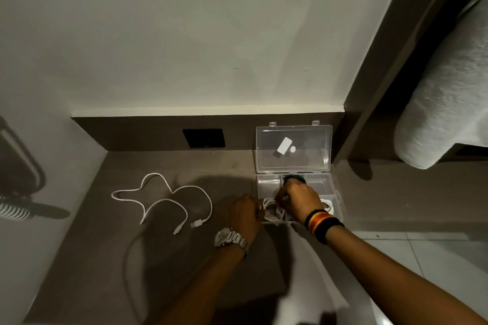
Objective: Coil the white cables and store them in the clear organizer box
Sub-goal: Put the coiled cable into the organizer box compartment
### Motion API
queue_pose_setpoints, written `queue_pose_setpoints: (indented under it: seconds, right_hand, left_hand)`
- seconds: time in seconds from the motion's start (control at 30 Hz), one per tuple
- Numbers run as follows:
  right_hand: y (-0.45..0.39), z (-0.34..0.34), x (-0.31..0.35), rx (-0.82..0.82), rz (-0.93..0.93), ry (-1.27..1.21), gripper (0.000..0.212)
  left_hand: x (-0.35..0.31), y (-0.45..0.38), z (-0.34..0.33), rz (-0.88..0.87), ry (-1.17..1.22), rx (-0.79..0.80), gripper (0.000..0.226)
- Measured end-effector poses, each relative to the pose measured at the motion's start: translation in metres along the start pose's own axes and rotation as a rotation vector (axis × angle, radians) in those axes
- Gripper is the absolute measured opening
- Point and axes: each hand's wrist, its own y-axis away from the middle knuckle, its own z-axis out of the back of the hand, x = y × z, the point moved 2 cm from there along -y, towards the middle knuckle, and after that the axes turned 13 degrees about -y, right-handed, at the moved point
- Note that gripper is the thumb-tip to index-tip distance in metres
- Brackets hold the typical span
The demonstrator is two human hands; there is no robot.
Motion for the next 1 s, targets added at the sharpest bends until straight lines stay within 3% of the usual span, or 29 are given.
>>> queue_pose_setpoints:
  seconds: [0.2, 0.37, 0.53, 0.7, 0.83, 1.0]
  right_hand:
    - [0.003, -0.002, -0.002, 0.081, 0.040, 0.147, 0.042]
    - [0.005, -0.017, 0.008, 0.020, 0.071, 0.260, 0.027]
    - [0.005, -0.021, 0.011, 0.000, 0.068, 0.301, 0.023]
    - [0.005, -0.015, 0.004, -0.018, -0.033, 0.150, 0.035]
    - [0.005, -0.021, 0.009, 0.001, -0.024, 0.334, 0.029]
    - [0.011, -0.024, 0.011, -0.031, -0.036, 0.348, 0.029]
  left_hand:
    - [0.007, -0.002, -0.002, -0.106, -0.103, 0.028, 0.021]
    - [-0.004, -0.018, 0.002, -0.125, -0.292, 0.135, 0.021]
    - [0.003, -0.029, 0.001, -0.104, -0.237, 0.285, 0.027]
    - [-0.007, -0.028, -0.004, -0.199, -0.429, 0.190, 0.025]
    - [-0.010, -0.025, -0.007, -0.249, -0.450, 0.113, 0.023]
    - [-0.004, -0.010, 0.005, -0.295, -0.375, -0.005, 0.029]
